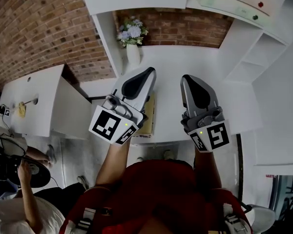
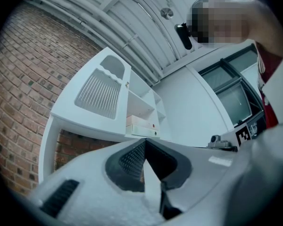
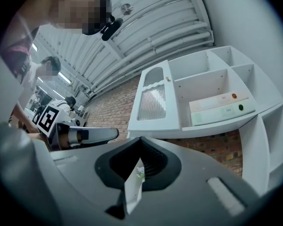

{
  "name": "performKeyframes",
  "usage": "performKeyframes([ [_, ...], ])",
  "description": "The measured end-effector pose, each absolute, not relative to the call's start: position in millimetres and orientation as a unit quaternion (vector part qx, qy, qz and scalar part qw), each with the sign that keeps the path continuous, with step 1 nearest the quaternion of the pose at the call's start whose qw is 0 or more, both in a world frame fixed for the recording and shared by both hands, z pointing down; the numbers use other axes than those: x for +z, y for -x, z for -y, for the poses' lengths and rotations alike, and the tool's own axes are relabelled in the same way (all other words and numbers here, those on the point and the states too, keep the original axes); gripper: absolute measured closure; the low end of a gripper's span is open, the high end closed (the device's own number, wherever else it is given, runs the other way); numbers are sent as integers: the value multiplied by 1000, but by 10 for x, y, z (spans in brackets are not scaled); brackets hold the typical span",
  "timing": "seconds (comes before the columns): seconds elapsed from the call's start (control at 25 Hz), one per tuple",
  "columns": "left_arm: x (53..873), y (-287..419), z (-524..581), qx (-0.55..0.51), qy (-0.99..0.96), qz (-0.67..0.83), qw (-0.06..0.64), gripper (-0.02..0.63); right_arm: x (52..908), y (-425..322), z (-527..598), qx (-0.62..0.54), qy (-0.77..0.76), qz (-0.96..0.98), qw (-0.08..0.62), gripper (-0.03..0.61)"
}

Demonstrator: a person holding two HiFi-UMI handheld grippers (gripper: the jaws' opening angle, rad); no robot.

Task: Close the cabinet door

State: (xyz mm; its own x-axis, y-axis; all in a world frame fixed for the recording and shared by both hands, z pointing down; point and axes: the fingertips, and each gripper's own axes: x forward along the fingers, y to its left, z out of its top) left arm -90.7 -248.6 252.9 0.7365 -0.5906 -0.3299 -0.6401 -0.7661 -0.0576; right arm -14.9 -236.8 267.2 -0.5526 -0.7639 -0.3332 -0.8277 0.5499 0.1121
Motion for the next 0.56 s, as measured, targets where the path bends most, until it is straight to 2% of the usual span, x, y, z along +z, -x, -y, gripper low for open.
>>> performKeyframes([
  [0.56,2488,973,2433,147,925,-340,87,614,2651,183,2338,127,449,-875,130,566],
])
